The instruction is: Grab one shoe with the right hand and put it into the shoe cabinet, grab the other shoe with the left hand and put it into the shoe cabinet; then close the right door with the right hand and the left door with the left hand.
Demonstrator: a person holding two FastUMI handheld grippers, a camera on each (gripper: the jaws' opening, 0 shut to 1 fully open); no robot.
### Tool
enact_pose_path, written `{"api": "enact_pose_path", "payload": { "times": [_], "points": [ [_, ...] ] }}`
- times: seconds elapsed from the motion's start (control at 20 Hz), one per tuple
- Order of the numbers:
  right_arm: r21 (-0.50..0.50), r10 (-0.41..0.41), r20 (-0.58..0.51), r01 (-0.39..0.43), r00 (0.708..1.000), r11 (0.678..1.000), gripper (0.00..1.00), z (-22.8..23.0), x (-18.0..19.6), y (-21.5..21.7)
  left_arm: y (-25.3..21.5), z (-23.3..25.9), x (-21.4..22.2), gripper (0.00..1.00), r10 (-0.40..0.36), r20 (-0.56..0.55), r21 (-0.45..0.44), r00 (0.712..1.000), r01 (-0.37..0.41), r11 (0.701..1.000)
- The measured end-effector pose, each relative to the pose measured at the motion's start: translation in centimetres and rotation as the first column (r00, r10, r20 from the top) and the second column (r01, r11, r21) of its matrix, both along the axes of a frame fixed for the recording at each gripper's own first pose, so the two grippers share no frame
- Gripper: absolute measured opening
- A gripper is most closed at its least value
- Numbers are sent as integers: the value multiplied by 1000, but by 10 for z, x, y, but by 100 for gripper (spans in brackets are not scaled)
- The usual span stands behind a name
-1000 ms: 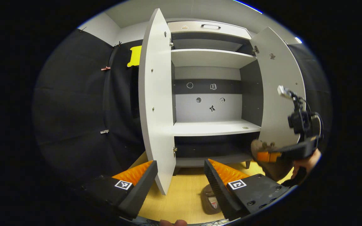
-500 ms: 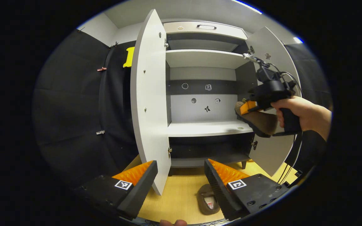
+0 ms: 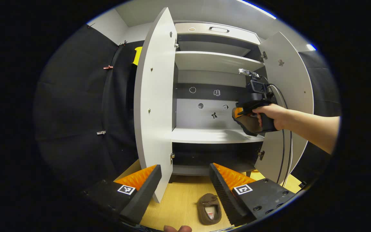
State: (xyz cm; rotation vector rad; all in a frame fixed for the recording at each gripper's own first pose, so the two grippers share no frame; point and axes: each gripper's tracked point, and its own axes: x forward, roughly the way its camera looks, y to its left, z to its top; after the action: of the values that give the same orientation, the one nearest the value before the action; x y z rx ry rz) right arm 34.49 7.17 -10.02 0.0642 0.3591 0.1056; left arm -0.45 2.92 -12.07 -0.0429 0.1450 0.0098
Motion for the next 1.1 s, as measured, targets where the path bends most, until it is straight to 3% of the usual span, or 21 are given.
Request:
{"api": "enact_pose_path", "payload": {
  "times": [0.5,0.55,0.6,1.0,1.1],
  "points": [
    [-32,-32,-24,31,999,999,8,-49,67,-3,4,-34,3,95,66,-79,-7,995,-67,998],
    [-25,-32,-37,31,999,999,3,-53,68,-1,4,-34,2,95,69,-84,-11,994,-70,997],
    [-21,-36,-47,35,998,999,10,-56,69,-2,4,-33,2,95,70,-82,-15,994,-71,997],
    [66,1,-114,7,993,998,33,-57,55,13,-5,-31,7,95,54,-80,-4,995,-54,999],
    [68,24,-119,-16,993,998,55,-53,46,16,-9,-31,7,95,45,-80,-6,996,-45,999]
  ]
}}
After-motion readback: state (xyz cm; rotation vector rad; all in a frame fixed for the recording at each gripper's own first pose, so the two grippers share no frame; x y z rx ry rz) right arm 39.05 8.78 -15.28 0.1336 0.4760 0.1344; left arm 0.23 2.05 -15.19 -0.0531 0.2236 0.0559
